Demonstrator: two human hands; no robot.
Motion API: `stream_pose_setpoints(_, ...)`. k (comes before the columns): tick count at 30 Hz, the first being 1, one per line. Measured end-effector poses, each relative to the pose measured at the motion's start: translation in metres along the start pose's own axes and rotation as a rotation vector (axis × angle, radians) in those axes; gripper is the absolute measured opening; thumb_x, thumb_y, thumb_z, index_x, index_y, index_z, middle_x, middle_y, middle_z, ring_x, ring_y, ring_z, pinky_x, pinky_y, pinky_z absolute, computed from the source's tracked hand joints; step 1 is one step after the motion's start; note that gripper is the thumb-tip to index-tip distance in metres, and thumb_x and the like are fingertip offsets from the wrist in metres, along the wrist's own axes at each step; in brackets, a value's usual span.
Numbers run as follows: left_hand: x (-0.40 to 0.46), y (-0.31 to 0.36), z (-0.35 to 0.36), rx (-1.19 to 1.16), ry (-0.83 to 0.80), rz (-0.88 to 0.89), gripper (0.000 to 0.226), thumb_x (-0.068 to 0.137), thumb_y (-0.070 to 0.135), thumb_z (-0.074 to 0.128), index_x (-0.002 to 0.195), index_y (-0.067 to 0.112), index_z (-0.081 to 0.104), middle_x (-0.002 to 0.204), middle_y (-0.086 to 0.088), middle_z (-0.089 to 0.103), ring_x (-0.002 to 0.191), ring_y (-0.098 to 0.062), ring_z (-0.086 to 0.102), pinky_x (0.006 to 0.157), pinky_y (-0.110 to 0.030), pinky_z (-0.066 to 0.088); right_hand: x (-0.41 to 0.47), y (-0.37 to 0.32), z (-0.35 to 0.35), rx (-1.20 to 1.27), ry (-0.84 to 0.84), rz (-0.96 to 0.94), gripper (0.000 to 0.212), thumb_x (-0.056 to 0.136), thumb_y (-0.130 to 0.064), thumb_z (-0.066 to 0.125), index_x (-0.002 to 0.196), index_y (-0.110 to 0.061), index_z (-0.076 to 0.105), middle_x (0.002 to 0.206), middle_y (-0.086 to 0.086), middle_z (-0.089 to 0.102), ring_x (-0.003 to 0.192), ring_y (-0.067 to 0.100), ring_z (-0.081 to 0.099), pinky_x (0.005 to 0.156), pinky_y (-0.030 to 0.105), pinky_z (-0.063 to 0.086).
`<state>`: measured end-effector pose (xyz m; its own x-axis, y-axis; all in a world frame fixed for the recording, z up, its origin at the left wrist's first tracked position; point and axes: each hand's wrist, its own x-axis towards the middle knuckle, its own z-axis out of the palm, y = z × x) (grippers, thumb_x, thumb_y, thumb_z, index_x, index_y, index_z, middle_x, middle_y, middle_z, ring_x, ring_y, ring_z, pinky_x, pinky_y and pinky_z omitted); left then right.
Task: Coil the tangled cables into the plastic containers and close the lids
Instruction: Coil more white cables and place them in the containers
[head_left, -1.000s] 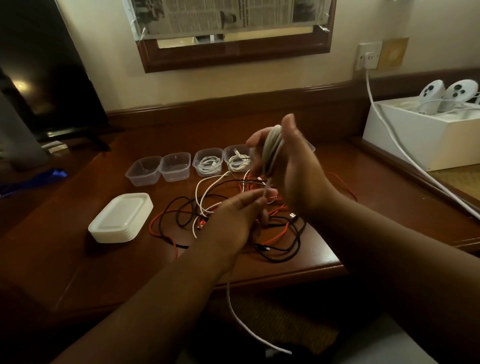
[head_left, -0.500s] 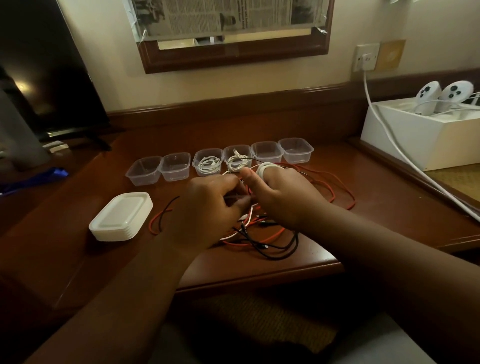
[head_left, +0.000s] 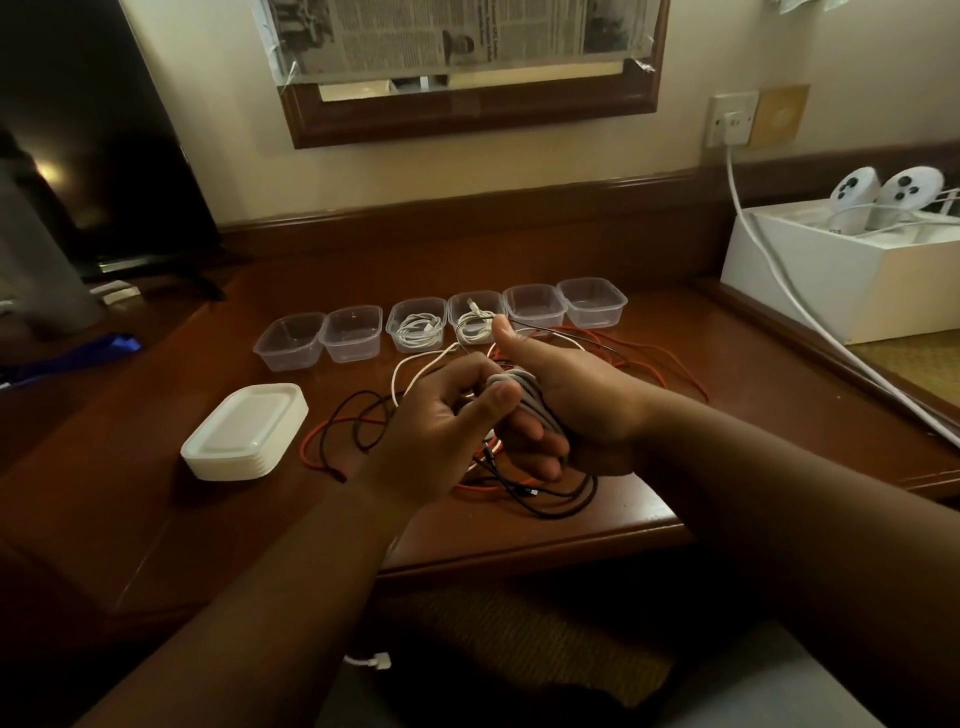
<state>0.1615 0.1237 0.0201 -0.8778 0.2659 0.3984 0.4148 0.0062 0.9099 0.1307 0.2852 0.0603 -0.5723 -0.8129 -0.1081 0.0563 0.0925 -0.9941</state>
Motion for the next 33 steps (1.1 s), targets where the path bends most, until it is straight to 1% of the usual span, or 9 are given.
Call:
stream_pose_setpoints(5,0.0,0.001,0.009,0.001,0.095,0.044,0.055,0.083,0.055,0.068,0.089,0.002,0.057,0.073,-0.011,0.071,0.061,-0.035,0.071,0.055,-0.039,0.057,0.005,0.003,0.006,-0.029,0.116,-0.046,0.076,0.086,-0.073,0.032,0.039,-0.013,0.04,0.038,0.007,0.032,0.035,0.023,0.039,0.051,0.031,0.031)
stream_pose_setpoints(11,0.003,0.0,0.011,0.168,0.265,0.049,0.061,0.08,0.063,0.067,0.083,0.002,0.059,0.076,-0.018,0.069,0.063,-0.035,0.069,0.059,-0.054,0.058,0.008,-0.001,0.009,0.04,0.23,-0.08,0.076,0.096,-0.065,0.031,0.041,-0.014,0.039,0.038,0.006,0.031,0.035,0.021,0.039,0.044,0.026,0.031)
stream_pose_setpoints(15,0.007,0.009,0.018,-0.209,0.346,-0.07,0.039,0.087,0.048,0.056,0.086,0.009,0.064,0.069,-0.004,0.068,0.051,-0.01,0.06,0.047,-0.021,0.048,0.007,-0.009,0.009,0.507,-0.006,-0.158,0.075,0.093,-0.073,0.023,0.058,-0.01,0.045,0.048,0.004,0.035,0.043,0.017,0.042,0.047,0.024,0.038)
stream_pose_setpoints(19,0.005,0.011,0.024,-0.232,0.378,-0.257,0.017,0.097,0.03,0.054,0.091,0.018,0.066,0.063,0.001,0.055,0.046,-0.009,0.041,0.042,-0.018,0.031,0.005,-0.015,0.004,0.699,0.055,-0.433,0.082,0.091,-0.075,0.017,0.095,-0.004,0.059,0.075,0.006,0.051,0.073,0.021,0.054,0.071,0.033,0.043)
stream_pose_setpoints(22,-0.002,0.009,0.027,-0.044,0.219,-0.311,0.026,0.103,0.019,0.048,0.113,0.036,0.065,0.067,0.0,0.06,0.051,-0.014,0.046,0.046,-0.022,0.036,0.01,-0.011,0.001,0.327,0.286,-0.579,0.077,0.092,-0.067,0.017,0.114,-0.003,0.054,0.085,0.007,0.055,0.083,0.023,0.056,0.076,0.032,0.047)
stream_pose_setpoints(24,-0.003,0.006,0.022,0.084,0.153,-0.271,0.034,0.102,0.017,0.051,0.114,0.045,0.066,0.075,-0.005,0.062,0.064,-0.02,0.05,0.057,-0.032,0.041,0.01,-0.006,0.002,-0.229,0.501,-0.611,0.076,0.094,-0.064,0.018,0.118,-0.001,0.053,0.096,0.01,0.058,0.091,0.025,0.056,0.081,0.034,0.048)
stream_pose_setpoints(27,-0.006,0.014,0.01,0.464,0.069,-0.102,0.031,0.088,0.015,0.049,0.108,0.024,0.071,0.092,-0.007,0.068,0.082,-0.021,0.063,0.073,-0.024,0.048,0.01,0.005,0.008,-1.019,0.622,-0.511,0.077,0.088,-0.071,0.022,0.11,-0.005,0.055,0.101,0.004,0.056,0.094,0.017,0.053,0.083,0.033,0.044)
stream_pose_setpoints(29,-0.007,0.02,0.001,0.877,0.053,-0.015,0.024,0.084,0.005,0.049,0.093,0.011,0.071,0.084,-0.005,0.068,0.077,-0.019,0.067,0.068,-0.006,0.04,0.011,0.012,0.011,-1.219,0.645,-0.457,0.074,0.086,-0.073,0.017,0.098,-0.01,0.053,0.093,0.0,0.051,0.086,0.015,0.049,0.078,0.033,0.043)
stream_pose_setpoints(33,-0.011,0.028,-0.002,1.196,0.162,-0.003,0.025,0.083,0.008,0.067,0.076,0.03,0.058,0.073,0.012,0.058,0.071,-0.008,0.062,0.056,-0.014,0.033,0.012,0.012,0.017,-1.258,0.628,-0.341,0.066,0.085,-0.075,0.012,0.076,-0.019,0.046,0.075,-0.003,0.048,0.066,0.01,0.046,0.059,0.033,0.041)
